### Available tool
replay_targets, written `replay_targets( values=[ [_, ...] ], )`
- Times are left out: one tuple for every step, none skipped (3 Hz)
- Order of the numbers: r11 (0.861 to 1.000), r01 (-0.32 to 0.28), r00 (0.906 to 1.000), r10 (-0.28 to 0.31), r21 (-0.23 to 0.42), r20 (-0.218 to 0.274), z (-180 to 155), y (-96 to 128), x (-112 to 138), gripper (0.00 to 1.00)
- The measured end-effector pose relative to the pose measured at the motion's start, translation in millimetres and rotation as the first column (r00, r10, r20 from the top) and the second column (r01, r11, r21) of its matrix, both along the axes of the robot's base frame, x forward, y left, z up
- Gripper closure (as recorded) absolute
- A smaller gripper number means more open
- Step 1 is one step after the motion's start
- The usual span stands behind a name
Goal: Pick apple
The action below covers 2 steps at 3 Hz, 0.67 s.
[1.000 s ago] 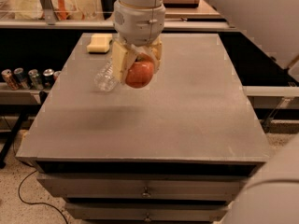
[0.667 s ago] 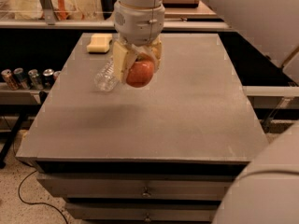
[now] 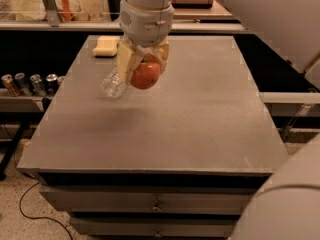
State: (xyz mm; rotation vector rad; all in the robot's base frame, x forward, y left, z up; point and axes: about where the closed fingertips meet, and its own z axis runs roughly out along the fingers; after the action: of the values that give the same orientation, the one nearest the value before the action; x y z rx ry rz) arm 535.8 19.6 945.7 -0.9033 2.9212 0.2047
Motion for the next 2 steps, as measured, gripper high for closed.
replay_targets(
  values=[
    [1.000,0.002,0.9999,-0.002,0.013,0.017,0.4,3.0,4.1,0.36],
    [1.000,0.004,0.9995,-0.005,0.025,0.031,0.7,5.5,7.6,0.13]
  ],
)
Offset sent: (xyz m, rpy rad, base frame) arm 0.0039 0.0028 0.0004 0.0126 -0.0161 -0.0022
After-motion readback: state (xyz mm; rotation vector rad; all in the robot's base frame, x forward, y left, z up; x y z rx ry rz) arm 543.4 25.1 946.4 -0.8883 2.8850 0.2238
